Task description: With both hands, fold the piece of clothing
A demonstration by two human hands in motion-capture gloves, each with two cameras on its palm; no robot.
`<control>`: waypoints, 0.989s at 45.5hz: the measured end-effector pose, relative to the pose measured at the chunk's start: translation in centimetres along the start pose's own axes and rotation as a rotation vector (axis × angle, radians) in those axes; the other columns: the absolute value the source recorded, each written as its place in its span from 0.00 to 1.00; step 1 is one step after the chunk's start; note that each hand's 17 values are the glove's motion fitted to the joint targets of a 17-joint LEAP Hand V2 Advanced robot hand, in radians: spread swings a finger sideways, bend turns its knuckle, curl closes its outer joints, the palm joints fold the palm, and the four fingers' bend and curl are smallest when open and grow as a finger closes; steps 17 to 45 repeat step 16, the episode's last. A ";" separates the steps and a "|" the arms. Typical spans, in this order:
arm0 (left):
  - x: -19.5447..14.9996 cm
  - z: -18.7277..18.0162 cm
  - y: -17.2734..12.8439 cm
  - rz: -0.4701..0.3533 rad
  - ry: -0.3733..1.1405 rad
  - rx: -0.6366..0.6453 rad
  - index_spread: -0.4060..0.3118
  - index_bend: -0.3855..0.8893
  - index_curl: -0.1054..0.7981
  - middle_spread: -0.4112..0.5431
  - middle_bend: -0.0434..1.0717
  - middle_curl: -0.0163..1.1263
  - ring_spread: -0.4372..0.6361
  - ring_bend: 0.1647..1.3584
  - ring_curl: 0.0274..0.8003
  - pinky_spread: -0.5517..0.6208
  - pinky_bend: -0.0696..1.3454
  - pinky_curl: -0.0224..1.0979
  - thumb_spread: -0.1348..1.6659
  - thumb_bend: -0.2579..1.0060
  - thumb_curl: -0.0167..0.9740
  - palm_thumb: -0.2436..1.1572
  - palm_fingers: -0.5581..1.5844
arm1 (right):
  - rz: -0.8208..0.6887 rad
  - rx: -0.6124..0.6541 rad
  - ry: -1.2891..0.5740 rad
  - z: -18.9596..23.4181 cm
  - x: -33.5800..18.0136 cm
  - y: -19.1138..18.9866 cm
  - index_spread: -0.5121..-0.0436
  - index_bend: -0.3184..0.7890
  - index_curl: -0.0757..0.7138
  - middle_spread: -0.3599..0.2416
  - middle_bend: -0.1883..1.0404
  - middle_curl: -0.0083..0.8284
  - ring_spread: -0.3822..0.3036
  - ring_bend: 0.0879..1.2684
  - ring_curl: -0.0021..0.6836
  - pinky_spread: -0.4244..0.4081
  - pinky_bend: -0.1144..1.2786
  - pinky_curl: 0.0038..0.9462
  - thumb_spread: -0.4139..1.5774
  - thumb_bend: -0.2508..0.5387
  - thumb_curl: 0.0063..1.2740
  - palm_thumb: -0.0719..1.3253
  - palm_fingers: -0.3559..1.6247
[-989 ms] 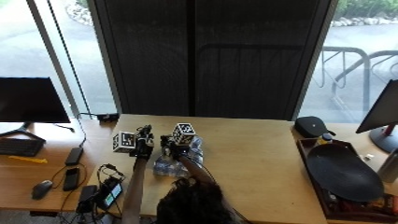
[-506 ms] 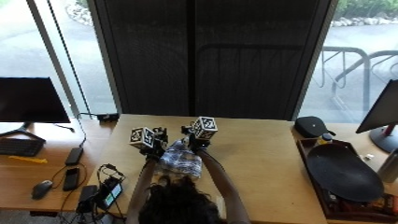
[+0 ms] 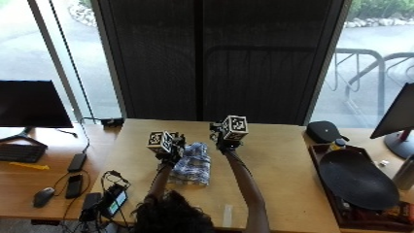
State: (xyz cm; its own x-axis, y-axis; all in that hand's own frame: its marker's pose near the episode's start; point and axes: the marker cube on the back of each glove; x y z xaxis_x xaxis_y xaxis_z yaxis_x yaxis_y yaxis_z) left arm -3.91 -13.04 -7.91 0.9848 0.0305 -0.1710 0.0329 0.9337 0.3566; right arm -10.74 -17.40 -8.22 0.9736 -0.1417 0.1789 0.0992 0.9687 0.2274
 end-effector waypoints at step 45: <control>-0.2 1.1 -0.8 -0.004 0.058 -0.025 0.35 0.43 0.53 0.41 0.20 0.37 0.63 0.19 0.39 0.78 0.22 0.39 0.95 0.40 0.32 0.48 0.46 | -0.009 -0.001 0.045 1.0 0.6 -0.1 0.46 0.43 0.54 0.44 0.28 0.39 0.43 0.20 0.57 0.57 0.44 0.36 0.80 0.30 0.46 0.74 0.50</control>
